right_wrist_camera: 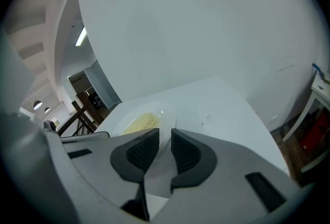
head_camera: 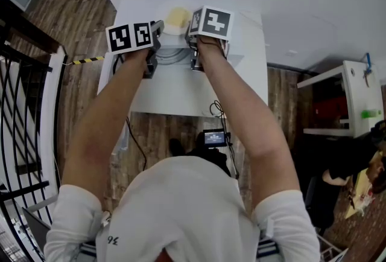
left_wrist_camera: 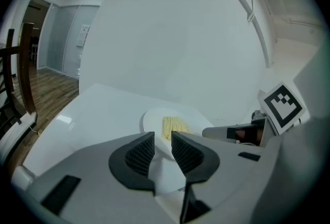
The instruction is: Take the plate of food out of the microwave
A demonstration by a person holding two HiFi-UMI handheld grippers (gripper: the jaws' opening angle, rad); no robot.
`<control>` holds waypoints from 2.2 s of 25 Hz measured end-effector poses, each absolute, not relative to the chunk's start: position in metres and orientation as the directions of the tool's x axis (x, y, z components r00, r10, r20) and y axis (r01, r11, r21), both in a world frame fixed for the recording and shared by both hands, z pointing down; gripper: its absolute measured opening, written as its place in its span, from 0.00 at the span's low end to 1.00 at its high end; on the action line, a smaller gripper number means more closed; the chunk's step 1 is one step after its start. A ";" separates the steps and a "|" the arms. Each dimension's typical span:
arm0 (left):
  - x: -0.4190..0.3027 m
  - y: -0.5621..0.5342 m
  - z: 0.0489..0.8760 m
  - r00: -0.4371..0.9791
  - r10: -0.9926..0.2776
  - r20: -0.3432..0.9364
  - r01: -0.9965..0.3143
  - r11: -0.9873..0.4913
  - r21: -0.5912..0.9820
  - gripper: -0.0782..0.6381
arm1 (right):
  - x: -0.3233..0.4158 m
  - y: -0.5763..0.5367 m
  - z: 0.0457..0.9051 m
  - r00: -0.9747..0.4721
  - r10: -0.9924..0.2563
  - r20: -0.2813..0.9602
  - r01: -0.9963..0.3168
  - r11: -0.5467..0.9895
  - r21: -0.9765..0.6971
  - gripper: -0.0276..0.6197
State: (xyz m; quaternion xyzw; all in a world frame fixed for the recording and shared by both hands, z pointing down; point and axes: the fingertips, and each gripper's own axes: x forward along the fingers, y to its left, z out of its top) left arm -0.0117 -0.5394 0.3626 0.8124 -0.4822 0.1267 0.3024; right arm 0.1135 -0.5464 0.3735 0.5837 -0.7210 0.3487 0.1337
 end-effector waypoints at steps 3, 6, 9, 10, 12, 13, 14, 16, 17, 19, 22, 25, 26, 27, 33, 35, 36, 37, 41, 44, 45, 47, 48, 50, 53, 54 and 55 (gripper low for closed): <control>-0.012 -0.535 0.362 0.521 -0.704 0.483 -0.849 -0.364 0.384 0.23 | 0.113 -0.542 0.370 -0.287 -0.751 0.594 -0.934 0.081 -0.349 0.12; -0.013 -0.531 0.362 0.529 -0.707 0.470 -0.842 -0.367 0.395 0.23 | 0.117 -0.543 0.366 -0.286 -0.771 0.569 -0.934 0.092 -0.345 0.12; -0.012 -0.529 0.358 0.538 -0.708 0.458 -0.835 -0.374 0.403 0.23 | 0.123 -0.542 0.363 -0.287 -0.778 0.559 -0.930 0.087 -0.356 0.12; -0.011 -0.529 0.356 0.539 -0.710 0.453 -0.834 -0.377 0.402 0.23 | 0.124 -0.542 0.362 -0.290 -0.778 0.557 -0.928 0.086 -0.363 0.12; -0.010 -0.528 0.352 0.542 -0.713 0.444 -0.832 -0.383 0.400 0.23 | 0.124 -0.541 0.360 -0.303 -0.779 0.549 -0.921 0.092 -0.378 0.12; -0.009 -0.528 0.350 0.544 -0.715 0.439 -0.831 -0.387 0.400 0.23 | 0.123 -0.540 0.359 -0.311 -0.779 0.544 -0.918 0.097 -0.385 0.12; -0.008 -0.527 0.348 0.548 -0.715 0.434 -0.829 -0.391 0.401 0.23 | 0.122 -0.539 0.358 -0.316 -0.780 0.539 -0.915 0.102 -0.390 0.12; -0.007 -0.524 0.345 0.553 -0.715 0.427 -0.824 -0.397 0.403 0.23 | 0.120 -0.536 0.356 -0.320 -0.783 0.534 -0.914 0.107 -0.391 0.12; -0.008 -0.522 0.345 0.555 -0.715 0.425 -0.823 -0.399 0.404 0.23 | 0.120 -0.534 0.356 -0.320 -0.783 0.533 -0.915 0.108 -0.390 0.12; -0.008 -0.520 0.344 0.557 -0.716 0.421 -0.822 -0.401 0.406 0.23 | 0.120 -0.532 0.354 -0.320 -0.785 0.530 -0.915 0.112 -0.387 0.12; -0.007 -0.517 0.340 0.564 -0.716 0.410 -0.815 -0.405 0.415 0.23 | 0.122 -0.530 0.348 -0.322 -0.792 0.519 -0.914 0.118 -0.388 0.12; -0.003 -0.513 0.323 0.589 -0.718 0.372 -0.795 -0.431 0.427 0.23 | 0.123 -0.528 0.330 -0.334 -0.810 0.483 -0.913 0.150 -0.380 0.12; -0.001 -0.511 0.315 0.601 -0.719 0.350 -0.785 -0.447 0.430 0.23 | 0.122 -0.527 0.319 -0.346 -0.817 0.462 -0.911 0.174 -0.374 0.12; 0.000 -0.509 0.305 0.613 -0.720 0.324 -0.773 -0.465 0.431 0.23 | 0.121 -0.525 0.308 -0.360 -0.823 0.439 -0.908 0.202 -0.366 0.12; 0.004 -0.483 0.258 0.658 -0.726 0.199 -0.728 -0.547 0.413 0.23 | 0.125 -0.502 0.254 -0.424 -0.842 0.332 -0.887 0.312 -0.341 0.12; 0.006 -0.474 0.247 0.670 -0.723 0.170 -0.716 -0.570 0.403 0.23 | 0.127 -0.493 0.245 -0.443 -0.841 0.312 -0.874 0.328 -0.358 0.12; 0.007 -0.469 0.244 0.677 -0.719 0.157 -0.709 -0.580 0.400 0.23 | 0.128 -0.488 0.242 -0.451 -0.840 0.302 -0.868 0.334 -0.367 0.12; 0.008 -0.463 0.241 0.683 -0.715 0.146 -0.703 -0.590 0.398 0.23 | 0.128 -0.482 0.239 -0.459 -0.839 0.294 -0.863 0.342 -0.373 0.12; 0.011 -0.445 0.242 0.704 -0.698 0.130 -0.685 -0.619 0.384 0.23 | 0.127 -0.464 0.240 -0.493 -0.827 0.271 -0.840 0.371 -0.395 0.12; 0.012 -0.436 0.247 0.712 -0.691 0.124 -0.674 -0.622 0.398 0.23 | 0.127 -0.453 0.245 -0.514 -0.817 0.262 -0.825 0.386 -0.412 0.12; 0.013 -0.432 0.249 0.715 -0.689 0.122 -0.670 -0.624 0.401 0.23 | 0.128 -0.449 0.246 -0.518 -0.815 0.259 -0.822 0.391 -0.414 0.12; 0.014 -0.425 0.252 0.719 -0.685 0.119 -0.666 -0.629 0.402 0.23 | 0.127 -0.443 0.249 -0.524 -0.812 0.258 -0.820 0.398 -0.412 0.12; 0.014 -0.421 0.254 0.719 -0.685 0.119 -0.665 -0.629 0.402 0.23 | 0.126 -0.440 0.251 -0.525 -0.811 0.258 -0.819 0.400 -0.411 0.12; 0.014 -0.410 0.259 0.720 -0.684 0.119 -0.664 -0.627 0.407 0.23 | 0.126 -0.430 0.255 -0.528 -0.809 0.257 -0.818 0.403 -0.410 0.12; 0.012 -0.395 0.268 0.721 -0.682 0.120 -0.660 -0.624 0.419 0.23 | 0.124 -0.417 0.259 -0.531 -0.808 0.256 -0.818 0.410 -0.403 0.12; 0.012 -0.392 0.269 0.722 -0.682 0.120 -0.659 -0.624 0.420 0.23 | 0.124 -0.415 0.261 -0.531 -0.807 0.259 -0.821 0.413 -0.395 0.12; 0.011 -0.389 0.270 0.722 -0.681 0.119 -0.659 -0.625 0.418 0.23 | 0.123 -0.412 0.263 -0.530 -0.806 0.263 -0.824 0.415 -0.386 0.12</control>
